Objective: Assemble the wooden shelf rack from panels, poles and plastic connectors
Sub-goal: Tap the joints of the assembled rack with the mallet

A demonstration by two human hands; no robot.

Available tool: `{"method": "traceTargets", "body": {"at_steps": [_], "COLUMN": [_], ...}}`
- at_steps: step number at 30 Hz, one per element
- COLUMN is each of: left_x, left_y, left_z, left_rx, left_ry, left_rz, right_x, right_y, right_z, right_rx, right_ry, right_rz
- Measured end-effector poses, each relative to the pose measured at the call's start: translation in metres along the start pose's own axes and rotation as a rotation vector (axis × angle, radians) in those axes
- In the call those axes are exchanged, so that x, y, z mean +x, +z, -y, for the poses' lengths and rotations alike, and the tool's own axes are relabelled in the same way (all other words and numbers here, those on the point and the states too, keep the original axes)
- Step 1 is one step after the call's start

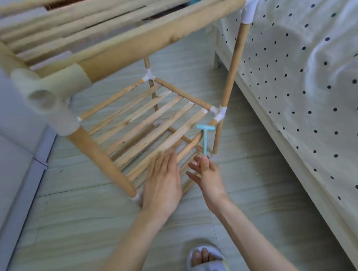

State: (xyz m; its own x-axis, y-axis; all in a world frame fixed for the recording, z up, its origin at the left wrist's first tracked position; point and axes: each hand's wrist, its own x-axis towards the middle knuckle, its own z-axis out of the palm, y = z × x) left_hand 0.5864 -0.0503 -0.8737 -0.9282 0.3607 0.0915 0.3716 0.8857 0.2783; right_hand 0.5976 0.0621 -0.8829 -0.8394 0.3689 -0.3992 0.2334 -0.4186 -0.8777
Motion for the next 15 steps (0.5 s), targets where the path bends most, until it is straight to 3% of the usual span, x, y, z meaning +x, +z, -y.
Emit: {"method": "traceTargets", "body": {"at_steps": [4, 8, 11, 15], "left_x": [-0.039, -0.075, -0.081, -0.06], "left_y": [-0.023, -0.046, -0.052, -0.051], "left_z": [-0.001, 0.012, 0.03, 0.056], "left_rx": [-0.212, -0.222, -0.208, -0.11], "left_ry": [0.047, -0.162, -0.309, -0.301], "left_rz": [-0.153, -0.305, -0.334, -0.328], "right_x": [-0.02, -0.031, -0.021, 0.017], "right_y": [0.024, 0.042, 0.05, 0.057], "right_z": [0.006, 0.006, 0.008, 0.027], "right_rx": [0.063, -0.025, -0.093, -0.083], "right_ry": [0.005, -0.034, -0.024, 0.002], "right_rz": [0.084, 0.109, 0.077, 0.016]}}
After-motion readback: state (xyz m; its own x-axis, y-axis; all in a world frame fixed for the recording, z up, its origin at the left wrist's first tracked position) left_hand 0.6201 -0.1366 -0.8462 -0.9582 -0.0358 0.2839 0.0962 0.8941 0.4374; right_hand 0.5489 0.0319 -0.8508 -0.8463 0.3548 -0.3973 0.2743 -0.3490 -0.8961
